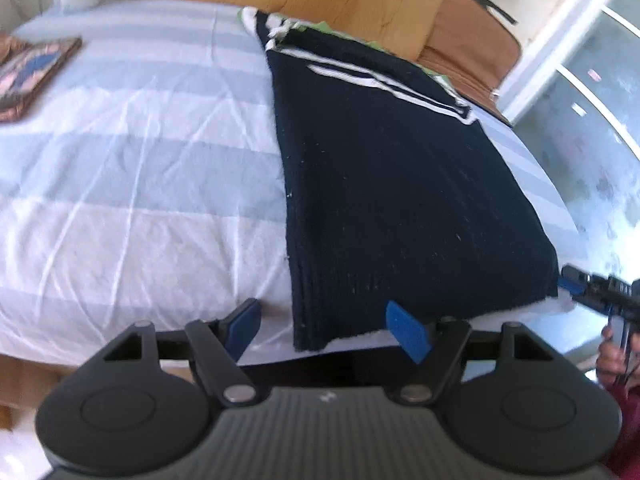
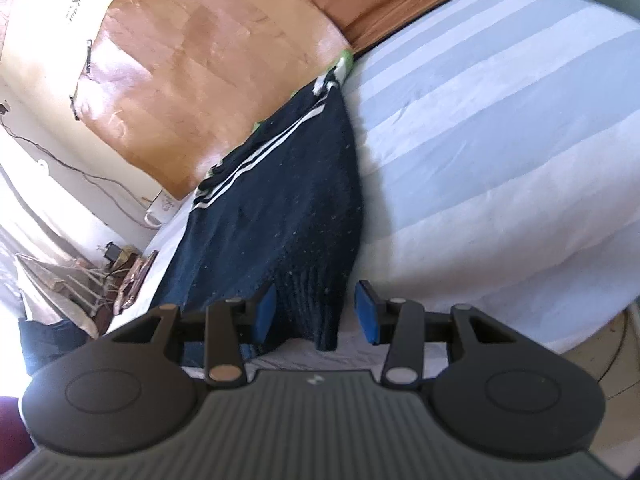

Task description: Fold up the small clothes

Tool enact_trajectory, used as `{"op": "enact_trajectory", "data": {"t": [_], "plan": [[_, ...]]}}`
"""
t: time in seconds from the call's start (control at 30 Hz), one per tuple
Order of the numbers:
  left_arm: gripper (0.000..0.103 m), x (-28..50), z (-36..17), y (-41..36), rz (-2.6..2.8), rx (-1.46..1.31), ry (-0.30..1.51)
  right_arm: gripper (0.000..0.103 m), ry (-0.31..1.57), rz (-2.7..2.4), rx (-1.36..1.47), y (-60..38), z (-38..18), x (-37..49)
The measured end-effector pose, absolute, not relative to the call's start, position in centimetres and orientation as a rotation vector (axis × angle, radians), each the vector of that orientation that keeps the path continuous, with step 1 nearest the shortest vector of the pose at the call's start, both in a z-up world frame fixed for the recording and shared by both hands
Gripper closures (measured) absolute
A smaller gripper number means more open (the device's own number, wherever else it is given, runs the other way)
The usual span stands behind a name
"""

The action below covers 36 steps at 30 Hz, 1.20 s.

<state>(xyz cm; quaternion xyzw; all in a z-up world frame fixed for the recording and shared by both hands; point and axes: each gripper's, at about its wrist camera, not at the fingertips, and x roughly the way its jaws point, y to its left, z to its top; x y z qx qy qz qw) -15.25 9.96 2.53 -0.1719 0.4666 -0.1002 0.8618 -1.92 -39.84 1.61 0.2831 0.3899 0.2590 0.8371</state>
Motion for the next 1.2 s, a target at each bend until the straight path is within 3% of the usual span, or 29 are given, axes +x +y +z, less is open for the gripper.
{"op": "enact_trajectory", "data": {"t": [0.03,0.07,0.1,0.13,0.17,0.27,0.53,0.8,0.83,0.9,0.93,1.0,1.07,1.13,1.2], "plan": [[0.03,-14.8,2.2,9.7,-0.216,-0.381,1.001,0.056,0.822,0.57,0.593,-39.6,1.7,-1.8],[0.038,-14.5,1.9,9.5,-0.223,-0.382,1.013,0.056,0.826,0.583,0.581,-39.6,1.7,-1.7],[0.05,-14.3,1.6,9.2,-0.22,-0.372,1.031,0.066,0.83,0.589,0.565,-39.5,1.8,-1.6],[0.086,-14.2,1.2,9.0,-0.232,-0.372,1.059,0.087,0.841,0.595,0.549,-39.5,1.8,-1.6],[0.092,-14.0,0.9,9.0,-0.246,-0.388,1.088,0.093,0.865,0.602,0.536,-39.3,1.6,-1.5],[0.094,-14.0,1.1,9.5,-0.26,-0.43,1.087,0.093,0.863,0.62,0.527,-39.5,1.9,-1.9],[0.094,-14.0,6.1,12.5,-0.355,-0.573,0.875,0.094,0.666,0.68,0.607,-41.4,6.7,-0.1],[0.094,-2.6,8.9,15.1,-0.255,-0.678,0.754,0.094,0.654,0.575,0.697,-38.8,8.3,11.8],[0.089,0.0,8.6,15.5,-0.211,-0.69,0.751,0.093,0.665,0.536,0.732,-38.2,8.0,14.3],[0.08,3.8,7.9,16.1,-0.056,-0.684,0.767,0.082,0.647,0.416,0.706,-37.0,7.3,17.7],[0.079,5.3,7.4,16.3,0.034,-0.656,0.796,0.066,0.658,0.348,0.655,-36.6,7.2,18.7],[0.077,5.5,6.6,16.6,0.044,-0.668,0.813,0.064,0.704,0.294,0.581,-36.1,6.7,19.2],[0.057,4.2,6.1,16.8,-0.02,-0.632,0.792,0.063,0.676,0.376,0.546,-36.5,6.7,17.7],[0.044,2.6,5.5,16.6,0.015,-0.579,0.781,0.05,0.655,0.399,0.491,-36.7,6.6,15.7],[0.044,1.9,4.8,16.2,-0.023,-0.566,0.802,0.045,0.673,0.419,0.482,-36.9,5.8,14.8]]}}
